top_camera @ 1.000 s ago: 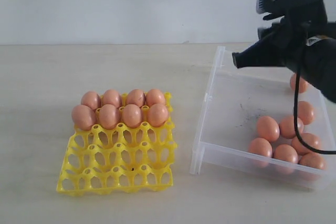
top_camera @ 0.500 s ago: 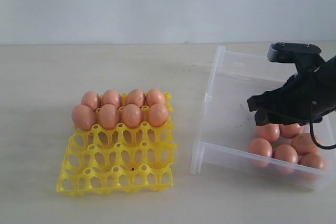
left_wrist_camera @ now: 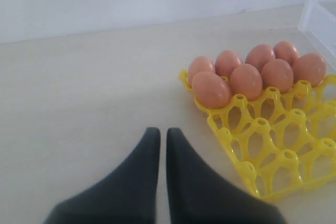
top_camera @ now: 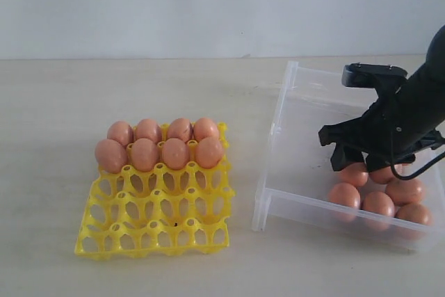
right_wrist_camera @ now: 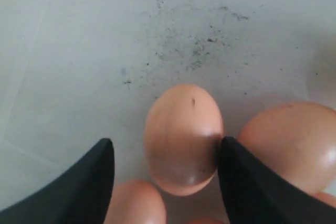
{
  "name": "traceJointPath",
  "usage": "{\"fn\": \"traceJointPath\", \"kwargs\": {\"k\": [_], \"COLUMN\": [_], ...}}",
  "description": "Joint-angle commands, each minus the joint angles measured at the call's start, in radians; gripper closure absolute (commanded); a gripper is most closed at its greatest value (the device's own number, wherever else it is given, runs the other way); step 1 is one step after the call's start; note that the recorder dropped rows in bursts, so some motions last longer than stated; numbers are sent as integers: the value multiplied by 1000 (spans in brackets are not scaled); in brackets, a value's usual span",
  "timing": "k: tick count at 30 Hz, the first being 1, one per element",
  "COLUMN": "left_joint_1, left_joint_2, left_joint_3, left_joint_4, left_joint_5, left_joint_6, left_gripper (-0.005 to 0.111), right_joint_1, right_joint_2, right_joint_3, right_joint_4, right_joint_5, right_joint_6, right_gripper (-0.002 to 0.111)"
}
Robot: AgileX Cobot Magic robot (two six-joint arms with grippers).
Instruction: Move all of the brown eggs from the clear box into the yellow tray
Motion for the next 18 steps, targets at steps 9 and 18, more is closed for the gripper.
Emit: {"fn": "traceJointPath", "kwargs": {"k": [9, 18], "left_joint_1": [-5, -5], "left_joint_2": [-3, -3], "left_joint_3": [3, 3], "left_joint_4": [2, 2], "left_joint_5": [-3, -3], "left_joint_6": [-8, -8], "left_gripper": [103, 103], "right_joint_1": [-3, -3], "right_joint_2": [73, 119], "right_joint_3": [-37, -70], "right_joint_4": [-27, -29], "right_joint_5": [-69, -45], "right_joint_6": [-1, -73], "right_gripper": [64, 92]}}
